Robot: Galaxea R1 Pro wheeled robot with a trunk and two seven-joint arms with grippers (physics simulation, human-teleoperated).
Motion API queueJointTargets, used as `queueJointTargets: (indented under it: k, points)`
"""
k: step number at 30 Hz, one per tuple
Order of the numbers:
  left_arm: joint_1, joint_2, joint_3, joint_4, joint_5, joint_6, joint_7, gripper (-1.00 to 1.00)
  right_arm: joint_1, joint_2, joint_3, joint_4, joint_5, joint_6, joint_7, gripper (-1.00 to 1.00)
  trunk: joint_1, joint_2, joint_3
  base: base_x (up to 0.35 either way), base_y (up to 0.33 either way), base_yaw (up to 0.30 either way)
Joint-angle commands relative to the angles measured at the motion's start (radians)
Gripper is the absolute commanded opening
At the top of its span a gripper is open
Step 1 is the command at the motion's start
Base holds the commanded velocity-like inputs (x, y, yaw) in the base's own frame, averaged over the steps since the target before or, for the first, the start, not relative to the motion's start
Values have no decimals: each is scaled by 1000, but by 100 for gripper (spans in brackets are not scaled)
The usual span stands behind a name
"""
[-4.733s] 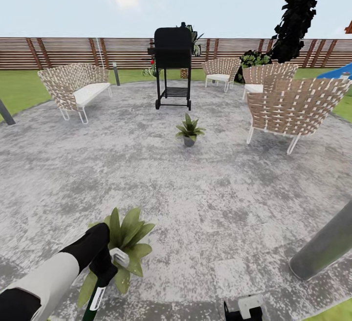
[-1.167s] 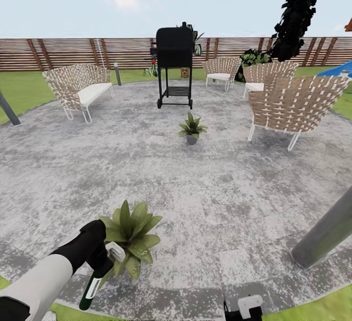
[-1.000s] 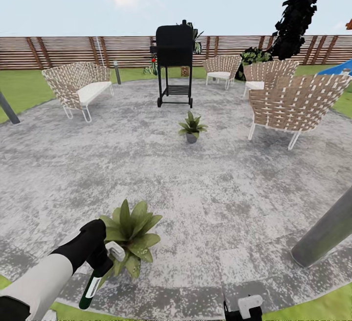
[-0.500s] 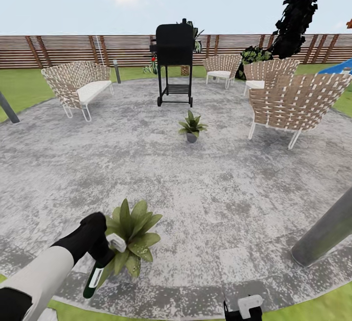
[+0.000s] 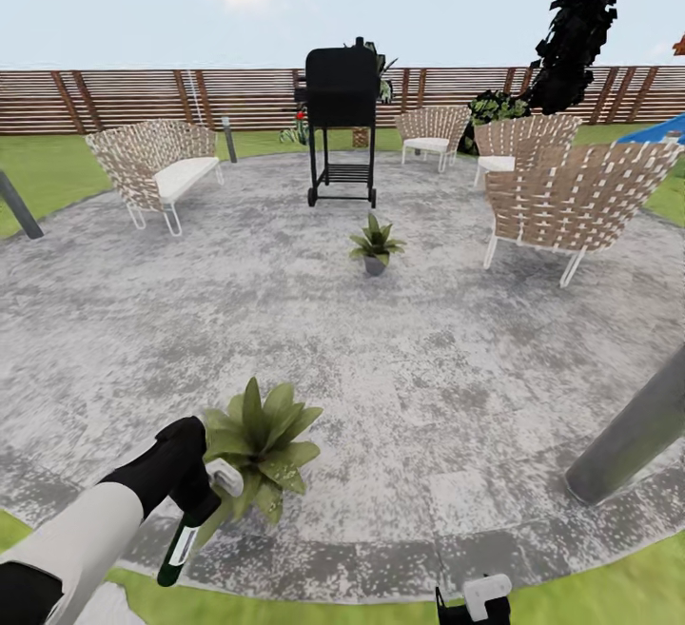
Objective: Pick up the pesticide atomizer in the garden and spray insectifuge to fully cover both potted plants in the garden.
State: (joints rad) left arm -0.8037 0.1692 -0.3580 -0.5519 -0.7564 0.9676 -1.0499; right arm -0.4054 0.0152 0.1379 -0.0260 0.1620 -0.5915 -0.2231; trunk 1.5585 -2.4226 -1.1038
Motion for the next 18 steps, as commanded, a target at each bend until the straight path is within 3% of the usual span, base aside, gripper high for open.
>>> queueJointTargets:
  k: [1,6,18]
  points:
    - [0,1,-4,-2,-9,3,-10,-100,-1,0,6,1,7,-1,-10,100,-1,0,-1,-211,240,0]
    - [0,0,-2,-4,-8,3,-10,-100,-1,0,6,1,6,-1,-10,100,-1,0,-1,-69,246,0]
    - [-4,-9,-10,-9,-10,7,-7,-100,-1,0,6,1,6,-1,-10,100,-1,0,-1,-1,11,0]
